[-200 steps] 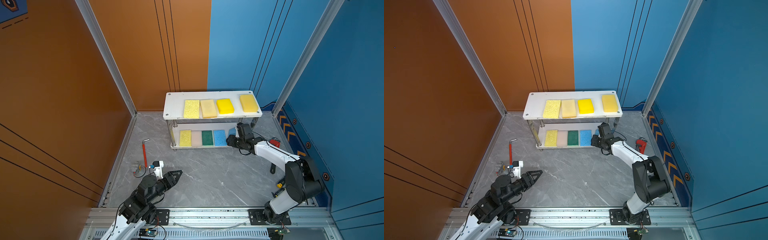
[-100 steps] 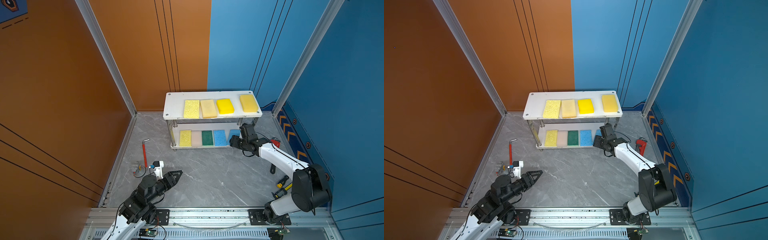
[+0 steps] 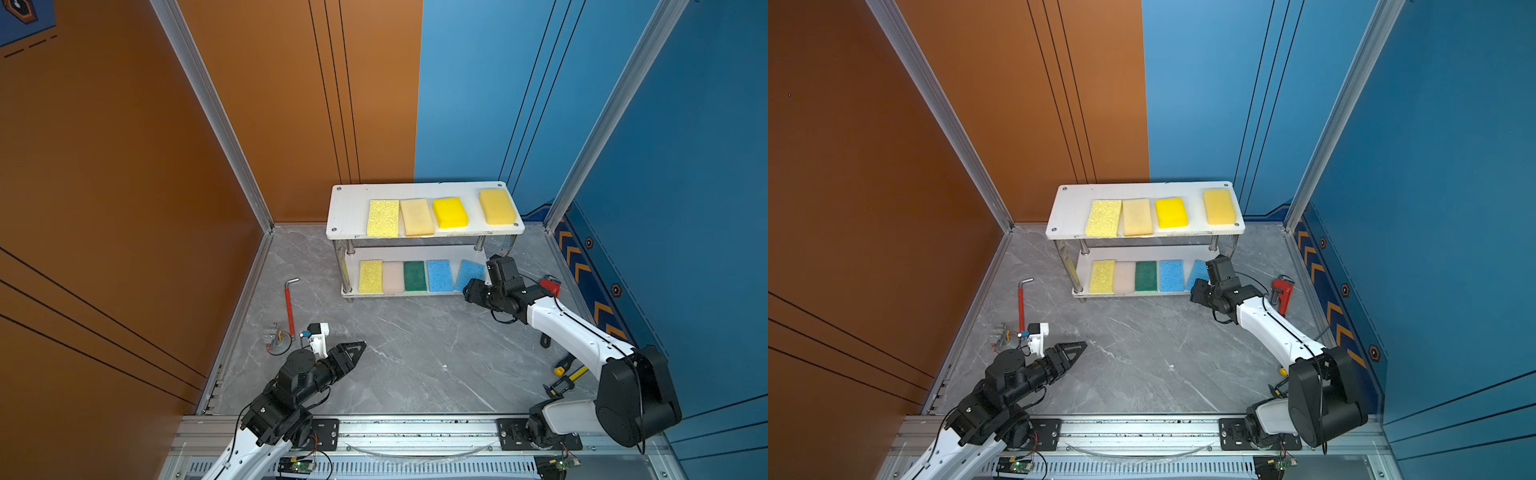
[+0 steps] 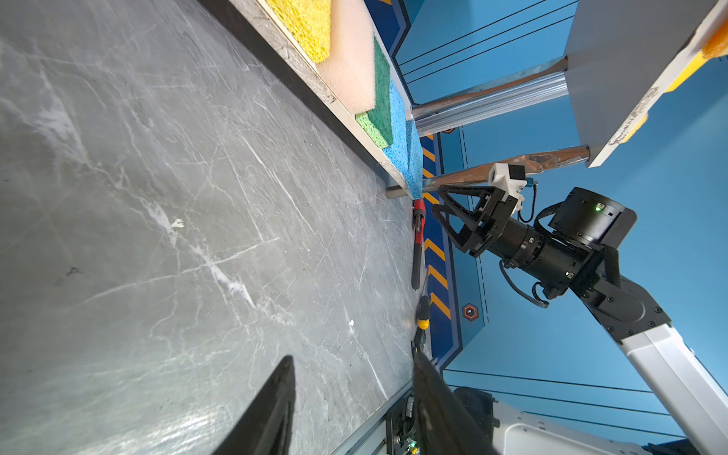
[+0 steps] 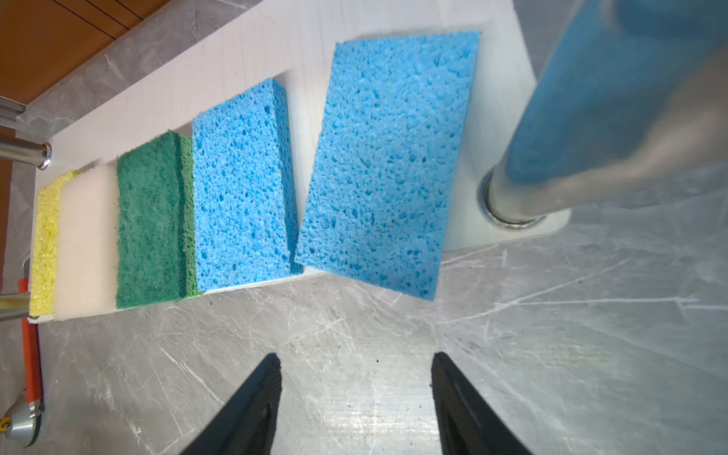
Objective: Arrange cleaning sponges on a shelf
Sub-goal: Place the cleaning sponge at the shelf, then move the cleaning sponge to the shelf.
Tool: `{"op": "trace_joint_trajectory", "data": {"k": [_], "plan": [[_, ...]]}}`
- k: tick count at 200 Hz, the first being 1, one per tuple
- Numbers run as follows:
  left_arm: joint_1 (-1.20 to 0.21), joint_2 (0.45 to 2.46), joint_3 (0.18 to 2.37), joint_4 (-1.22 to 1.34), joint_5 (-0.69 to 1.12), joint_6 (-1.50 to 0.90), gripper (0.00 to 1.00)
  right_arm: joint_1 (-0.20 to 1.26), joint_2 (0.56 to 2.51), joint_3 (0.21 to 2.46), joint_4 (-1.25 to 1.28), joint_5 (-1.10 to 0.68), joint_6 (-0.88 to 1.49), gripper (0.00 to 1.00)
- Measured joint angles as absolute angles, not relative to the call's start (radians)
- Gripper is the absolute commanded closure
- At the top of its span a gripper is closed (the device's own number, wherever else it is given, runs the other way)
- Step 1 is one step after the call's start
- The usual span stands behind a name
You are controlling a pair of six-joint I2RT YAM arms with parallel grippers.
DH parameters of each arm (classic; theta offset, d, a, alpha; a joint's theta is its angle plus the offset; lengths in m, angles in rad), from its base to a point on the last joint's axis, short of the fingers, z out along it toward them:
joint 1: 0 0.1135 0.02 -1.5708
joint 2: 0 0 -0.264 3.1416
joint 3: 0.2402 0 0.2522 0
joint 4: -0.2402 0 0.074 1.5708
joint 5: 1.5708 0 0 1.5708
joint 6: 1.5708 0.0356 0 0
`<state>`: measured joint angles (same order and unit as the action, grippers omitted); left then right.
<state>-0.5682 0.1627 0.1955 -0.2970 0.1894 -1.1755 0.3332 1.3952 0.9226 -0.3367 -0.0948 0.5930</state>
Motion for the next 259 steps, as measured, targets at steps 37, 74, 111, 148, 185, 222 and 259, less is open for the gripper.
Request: {"op": "trace_joint_trajectory", "data": {"k": [37, 74, 111, 148, 185, 222, 259], "plan": [[-0.568, 0.174, 0.196, -0.295, 0.194, -1.176, 0.51, 0.342, 1.452, 0.928, -0.308, -0.100, 0.576, 0.48], [-0.568, 0.174, 0.195, -0.291, 0.196, -1.176, 0.51, 0.342, 1.462, 0.945, -0.274, -0.073, 0.574, 0.49], [-0.567, 0.174, 0.189, -0.288, 0.196, -1.176, 0.51, 0.342, 1.493, 0.972, -0.252, -0.044, 0.575, 0.48], [-0.562, 0.168, 0.180, -0.288, 0.200, -1.176, 0.51, 0.342, 1.546, 0.978, -0.231, -0.020, 0.578, 0.56], [-0.559, 0.132, 0.179, -0.297, 0.201, -1.176, 0.51, 0.341, 1.610, 1.022, -0.200, -0.013, 0.577, 0.61], [-0.551, 0.095, 0.176, -0.320, 0.201, -1.179, 0.51, 0.342, 1.653, 1.045, -0.178, -0.014, 0.575, 0.65], [-0.541, 0.091, 0.176, -0.331, 0.204, -1.179, 0.51, 0.340, 1.637, 1.043, -0.187, -0.014, 0.553, 0.65]]}}
